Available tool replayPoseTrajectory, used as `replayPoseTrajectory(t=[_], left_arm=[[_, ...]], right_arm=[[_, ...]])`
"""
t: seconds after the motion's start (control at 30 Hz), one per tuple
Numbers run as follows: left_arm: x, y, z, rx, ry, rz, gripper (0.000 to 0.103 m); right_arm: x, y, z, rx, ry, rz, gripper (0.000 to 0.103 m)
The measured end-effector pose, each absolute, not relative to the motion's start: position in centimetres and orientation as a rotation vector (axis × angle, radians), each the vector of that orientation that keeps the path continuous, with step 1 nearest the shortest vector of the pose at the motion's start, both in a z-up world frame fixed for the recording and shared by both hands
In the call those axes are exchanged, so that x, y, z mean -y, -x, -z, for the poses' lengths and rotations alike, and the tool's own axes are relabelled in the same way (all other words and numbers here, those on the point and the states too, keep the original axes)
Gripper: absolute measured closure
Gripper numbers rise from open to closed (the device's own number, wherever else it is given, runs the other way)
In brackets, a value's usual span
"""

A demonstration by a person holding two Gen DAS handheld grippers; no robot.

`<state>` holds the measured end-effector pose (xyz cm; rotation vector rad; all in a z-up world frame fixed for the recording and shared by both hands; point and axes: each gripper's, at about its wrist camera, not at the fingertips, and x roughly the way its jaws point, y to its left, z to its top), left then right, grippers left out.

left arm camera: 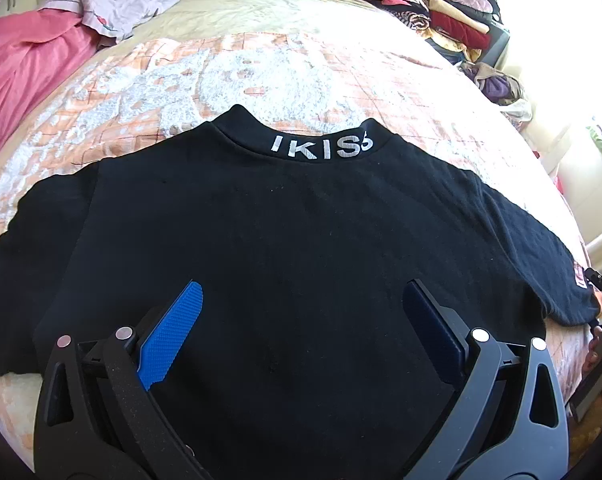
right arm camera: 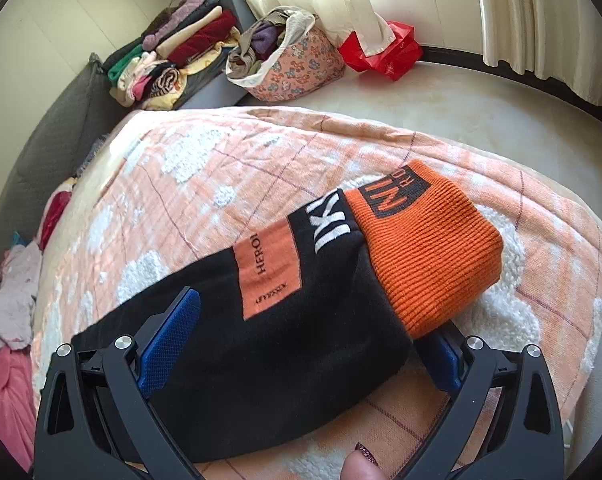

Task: Fold small clothes
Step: 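Move the right tool to the orange sleeve cuff and grasp it, then carry the gripped sleeve across the sweatshirt body and lay the cuff on the chest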

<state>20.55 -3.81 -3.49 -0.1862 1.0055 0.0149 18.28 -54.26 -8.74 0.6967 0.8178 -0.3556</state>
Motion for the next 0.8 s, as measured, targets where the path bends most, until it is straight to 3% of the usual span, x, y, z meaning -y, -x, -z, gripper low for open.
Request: replayPoseTrajectory(t=[0.03,0.2,0.3,0.53,0.8], left_arm=[[3.8,-20.5,3.5,-1.005,0.189,-0.014,0.009],[4.0,-20.1,3.3,-1.0,0.204,-0.003,0.009],[4.0,-19.8,3.1,-0.999,0.211,0.004,0.009],[3.4,-19.0,1.8,-0.973,0.229,0.014,0.009],[1.5,-17.9,0.3,-0.943,0.275,0.007,0.009]], right_arm=[[54.3,-18.2,8.7,-0.81,-0.7,0.355,0.023],[54.6,-17.6,8.5,-0.779,-0.734,0.323,0.062],[54.2,-17.7,8.1,-0.766,-0.741,0.27,0.077],[50.4,-18.0,4.6,-0.722,-0.703,0.136,0.085],[45.2,-18.4,-0.3,-0.698,-0.654,-0.001,0.086]])
